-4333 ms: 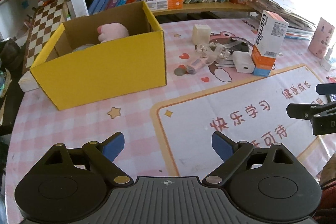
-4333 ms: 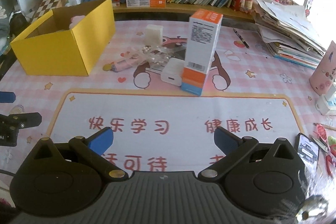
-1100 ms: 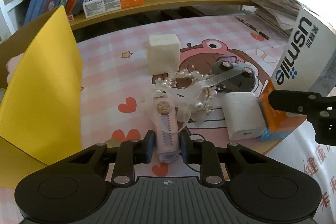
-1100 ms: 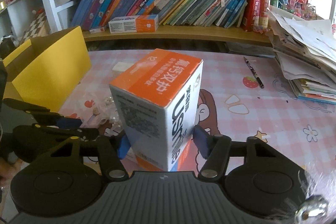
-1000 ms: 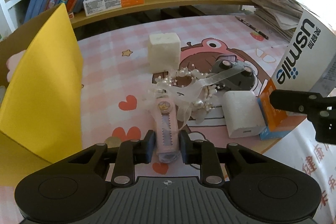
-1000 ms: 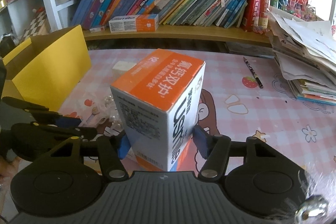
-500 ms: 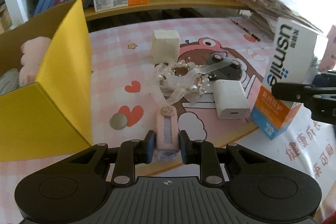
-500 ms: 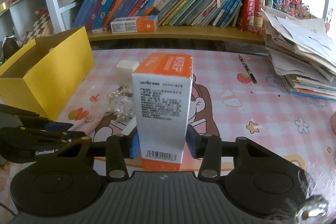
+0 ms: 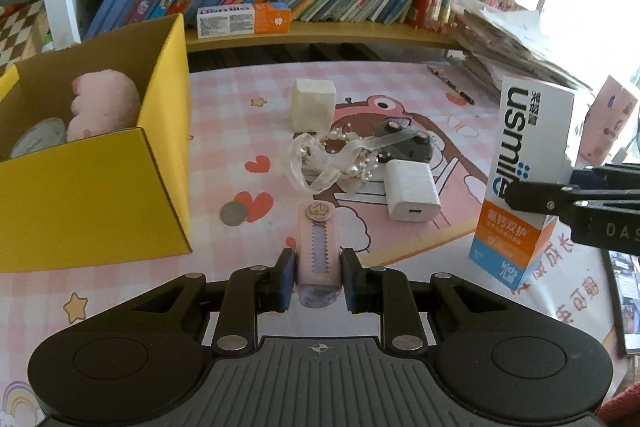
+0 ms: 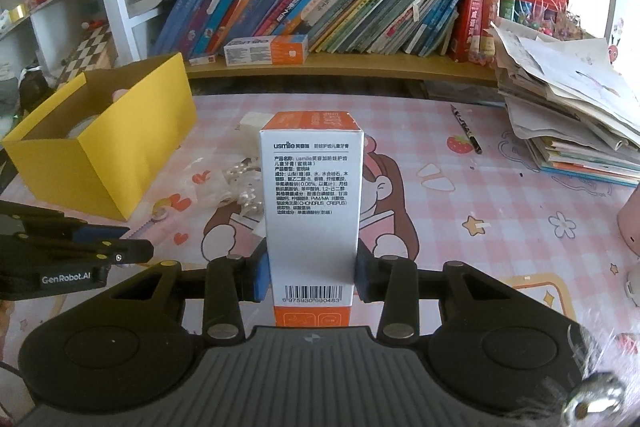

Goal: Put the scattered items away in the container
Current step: 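Grasp the pink toothbrush with the left tool while the right tool grasps the Usmile box, then carry the pink toothbrush with the left tool while the right tool carries the Usmile box to the yellow box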

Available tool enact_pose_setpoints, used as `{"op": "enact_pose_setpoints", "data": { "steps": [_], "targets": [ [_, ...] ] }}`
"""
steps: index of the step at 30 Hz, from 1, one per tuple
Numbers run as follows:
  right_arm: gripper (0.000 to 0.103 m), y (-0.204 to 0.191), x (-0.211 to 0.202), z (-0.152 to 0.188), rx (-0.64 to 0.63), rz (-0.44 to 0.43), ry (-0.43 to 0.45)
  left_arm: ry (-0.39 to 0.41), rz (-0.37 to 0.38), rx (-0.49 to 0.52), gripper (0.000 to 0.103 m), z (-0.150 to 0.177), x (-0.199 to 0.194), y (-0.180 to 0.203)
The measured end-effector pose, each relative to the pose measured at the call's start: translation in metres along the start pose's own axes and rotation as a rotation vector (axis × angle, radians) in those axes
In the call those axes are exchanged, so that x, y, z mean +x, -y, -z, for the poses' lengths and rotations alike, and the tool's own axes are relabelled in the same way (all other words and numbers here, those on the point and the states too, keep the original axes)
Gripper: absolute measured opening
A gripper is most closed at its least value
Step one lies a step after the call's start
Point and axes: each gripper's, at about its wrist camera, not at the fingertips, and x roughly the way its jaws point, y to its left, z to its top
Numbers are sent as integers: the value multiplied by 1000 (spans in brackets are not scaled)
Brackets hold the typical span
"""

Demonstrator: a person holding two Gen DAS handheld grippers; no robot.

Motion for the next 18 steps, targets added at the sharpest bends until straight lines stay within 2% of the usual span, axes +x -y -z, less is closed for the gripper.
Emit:
{"op": "enact_pose_setpoints", "data": {
  "steps": [5, 18],
  "targets": [
    [37, -2, -5, 3, 4, -44, -19, 23, 2, -1, 23, 3, -15, 2],
    [37, -15, -20, 9, -11, -35, 13, 71, -4, -28, 23, 14, -49, -6]
  ]
}}
